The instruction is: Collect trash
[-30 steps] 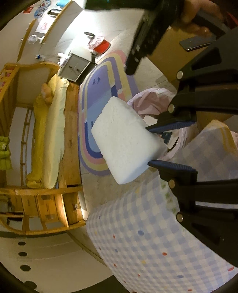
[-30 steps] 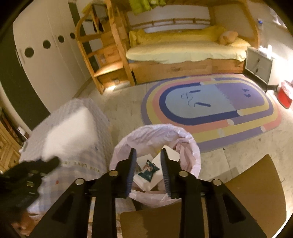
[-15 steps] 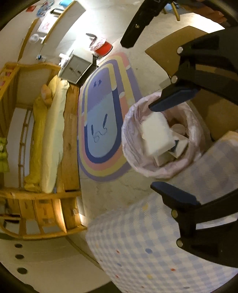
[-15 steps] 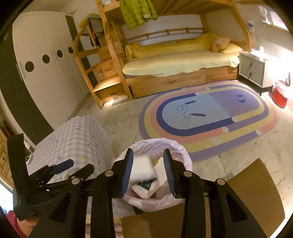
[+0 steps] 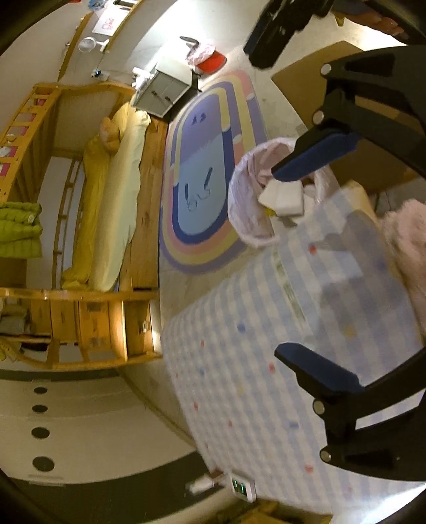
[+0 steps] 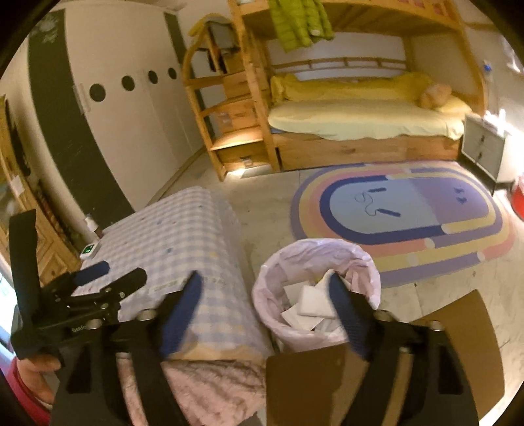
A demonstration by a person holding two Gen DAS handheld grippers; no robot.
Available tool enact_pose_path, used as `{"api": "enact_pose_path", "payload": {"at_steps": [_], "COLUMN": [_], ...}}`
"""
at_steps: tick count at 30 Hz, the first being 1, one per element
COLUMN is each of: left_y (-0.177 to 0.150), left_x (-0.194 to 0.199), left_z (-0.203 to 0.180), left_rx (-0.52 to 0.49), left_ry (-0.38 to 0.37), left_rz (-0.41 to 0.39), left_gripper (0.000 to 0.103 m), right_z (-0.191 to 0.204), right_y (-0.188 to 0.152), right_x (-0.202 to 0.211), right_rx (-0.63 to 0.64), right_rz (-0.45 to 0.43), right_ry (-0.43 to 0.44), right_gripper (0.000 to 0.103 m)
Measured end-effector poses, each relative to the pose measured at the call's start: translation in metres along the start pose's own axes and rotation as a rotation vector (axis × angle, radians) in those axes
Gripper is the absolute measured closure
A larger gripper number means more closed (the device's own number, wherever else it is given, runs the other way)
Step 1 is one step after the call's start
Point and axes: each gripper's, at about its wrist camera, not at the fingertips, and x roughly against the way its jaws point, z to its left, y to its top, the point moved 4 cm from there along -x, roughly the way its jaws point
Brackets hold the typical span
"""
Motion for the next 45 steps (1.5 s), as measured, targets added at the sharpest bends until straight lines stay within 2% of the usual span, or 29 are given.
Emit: {"api": "enact_pose_path", "payload": {"at_steps": [2, 7, 11, 14, 19, 24, 30, 45], "left_y": [-0.003, -0.016, -0.029, -0.039, -0.058, -0.076, -0.083, -0.084], "left_x": [0.014, 0.054, 0.085, 0.112, 0.153, 0.182, 0.197, 0.193], "left_z": [0.014, 0.05, 0.078, 0.096, 0.123, 0.138, 0.15, 0.145], "left_rx": [0.014, 0.104, 0.137, 0.153, 0.199, 0.205, 0.239, 0.246], "left_ry": [0.051, 0.086, 0.147, 0.19, 0.274, 0.364, 0.386, 0.373], "left_rz": [0.026, 0.039, 0.053, 0.037, 0.018, 0.023, 0.02, 0.025], "left_gripper": [0.007, 0.007, 0.007, 0.007, 0.007, 0.007, 0.007, 0.007], "right_z": [0.016, 0.05, 0.08, 0.105, 0.144, 0.163, 0.173, 0.172], "right_y": [0.0, -0.001, 0.001, 0.003, -0.004, -0.016, -0.025, -0.023], "right_x": [0.01, 0.025, 0.043, 0.05, 0.067, 0.078, 0.081, 0.08], "right_rx": [0.022, 0.082, 0.092, 0.133, 0.218, 0.275, 0.302, 0.299], "right_rz": [-0.014, -0.012, -0.016, 0.026, 0.025, 0.041, 0.049, 0.046], "right_ry": [-0.01, 0.021, 0.106, 0.153, 0.172, 0.175, 0.186, 0.178], "right_gripper": [0.014, 0.012, 0.01, 0.008, 0.007, 0.007, 0.007, 0.007]}}
